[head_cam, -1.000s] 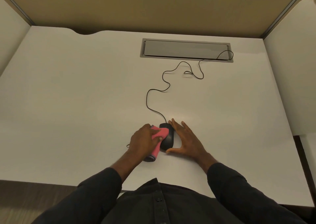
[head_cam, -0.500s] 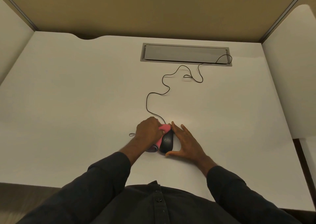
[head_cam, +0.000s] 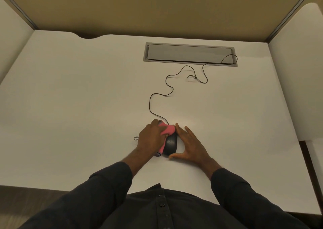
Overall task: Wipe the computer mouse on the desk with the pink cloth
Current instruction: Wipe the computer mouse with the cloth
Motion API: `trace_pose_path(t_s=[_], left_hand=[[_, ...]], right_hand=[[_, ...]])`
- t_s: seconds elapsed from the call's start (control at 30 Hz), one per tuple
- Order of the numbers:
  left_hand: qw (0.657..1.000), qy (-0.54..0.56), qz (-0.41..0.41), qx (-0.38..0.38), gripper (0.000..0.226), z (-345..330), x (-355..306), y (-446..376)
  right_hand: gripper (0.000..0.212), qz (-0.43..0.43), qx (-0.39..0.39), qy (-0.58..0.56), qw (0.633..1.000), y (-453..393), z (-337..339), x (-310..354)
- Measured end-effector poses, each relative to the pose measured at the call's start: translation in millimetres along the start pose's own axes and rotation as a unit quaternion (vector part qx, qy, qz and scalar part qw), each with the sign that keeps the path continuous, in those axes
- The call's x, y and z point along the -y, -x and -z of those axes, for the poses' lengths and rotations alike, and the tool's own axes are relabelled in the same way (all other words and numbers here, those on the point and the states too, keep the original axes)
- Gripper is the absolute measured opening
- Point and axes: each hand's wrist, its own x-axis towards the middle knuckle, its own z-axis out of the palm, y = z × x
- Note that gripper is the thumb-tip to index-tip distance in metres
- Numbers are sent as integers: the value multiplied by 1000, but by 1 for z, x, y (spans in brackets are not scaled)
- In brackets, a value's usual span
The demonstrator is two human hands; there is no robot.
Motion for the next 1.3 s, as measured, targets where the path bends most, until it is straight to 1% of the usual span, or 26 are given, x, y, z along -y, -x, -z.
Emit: trace_pose_path(t_s=[0.13, 0.23, 0.33, 0.43, 0.57, 0.7, 0.8, 0.9, 1.0, 1.17, 1.3], left_hand=[[999, -15, -38, -6, 31, 0, 3, 17], [995, -61, -81, -11, 34, -2, 4, 30], [989, -100, -107, -5, 40, -4, 3, 40], [984, -106, -139, 20, 49, -2, 2, 49], [980, -114, -162, 29, 61, -8, 6, 57], [981, -104, -160, 30, 70, -12, 9, 59], [983, -95, -153, 32, 72, -13, 9, 59], [984, -92, -150, 32, 70, -14, 10, 58], [984, -94, -145, 33, 68, -14, 11, 58], [985, -106, -127, 49, 61, -12, 9, 58], [987, -101, -109, 56, 55, -15, 11, 55]], right_hand=[[120, 2, 10, 0, 1000, -2, -1, -1], [122, -5, 19, 1, 1000, -3, -2, -3], [122, -16, 18, -3, 1000, -2, -3, -3], [122, -22, 19, -4, 1000, -1, -4, -4], [122, -18, 26, -3, 1000, -2, -5, -4], [119, -4, 8, -5, 1000, -3, -3, -2], [119, -2, 16, -3, 1000, -3, -2, -2], [121, -6, 32, 1, 999, -2, -4, -3], [120, -7, 26, -7, 1000, -1, -2, -2], [122, 33, 11, -20, 999, 0, 6, 3], [123, 51, 28, -41, 998, 1, 14, 1]])
